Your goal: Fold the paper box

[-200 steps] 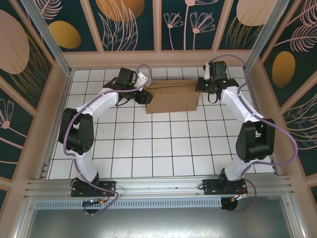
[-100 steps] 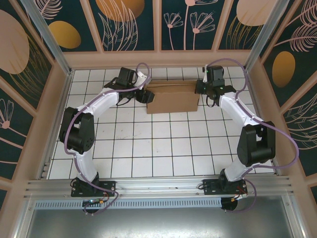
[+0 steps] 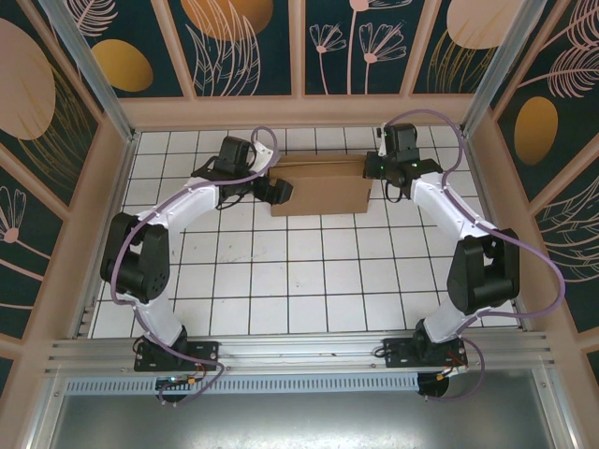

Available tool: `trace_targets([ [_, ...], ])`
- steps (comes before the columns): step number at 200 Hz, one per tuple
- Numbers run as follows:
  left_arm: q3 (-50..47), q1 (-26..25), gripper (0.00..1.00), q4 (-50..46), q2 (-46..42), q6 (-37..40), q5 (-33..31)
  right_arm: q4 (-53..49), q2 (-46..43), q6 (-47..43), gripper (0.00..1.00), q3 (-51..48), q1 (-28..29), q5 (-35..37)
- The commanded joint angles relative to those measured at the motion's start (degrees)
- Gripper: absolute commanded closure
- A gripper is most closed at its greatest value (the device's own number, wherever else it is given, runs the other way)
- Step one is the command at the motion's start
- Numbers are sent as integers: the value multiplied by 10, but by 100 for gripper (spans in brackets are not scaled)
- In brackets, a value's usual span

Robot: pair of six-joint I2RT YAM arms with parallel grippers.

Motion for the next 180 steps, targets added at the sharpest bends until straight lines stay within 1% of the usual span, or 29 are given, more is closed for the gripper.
trace_targets([
  [1, -16, -3, 1, 25, -26, -12, -11, -29, 5, 2, 100, -5, 9, -4],
  [15, -27, -3, 1, 32, -30, -16, -16, -32, 5, -1, 100, -5, 9, -1],
  [18, -29, -3, 1, 33, -46, -16, -19, -33, 7, -2, 100, -4, 9, -2],
  [43, -51, -3, 1, 44, -86, -9, -47, -37, 7, -3, 100, -2, 10, 0],
  [68, -61, -3, 1, 45, -131, -7, -100, -39, 7, -3, 100, 0, 11, -3],
  [86, -42, -3, 1, 17, -144, -17, -130, -41, 6, -5, 100, 2, 12, -4],
  [108, 22, -3, 12, -69, -129, -15, -155, -44, 4, -8, 100, 5, 13, -9],
  [129, 70, -3, 23, -140, -109, 3, -159, -46, 3, -9, 100, 6, 15, -12],
  [140, 87, -3, 30, -171, -98, 11, -160, -48, 3, -10, 100, 8, 14, -13],
  [165, 121, -3, 37, -213, -71, 23, -150, -52, 5, -9, 100, 11, 15, -16],
  [180, 142, -3, 41, -233, -48, 25, -156, -53, 4, -9, 100, 12, 17, -18],
])
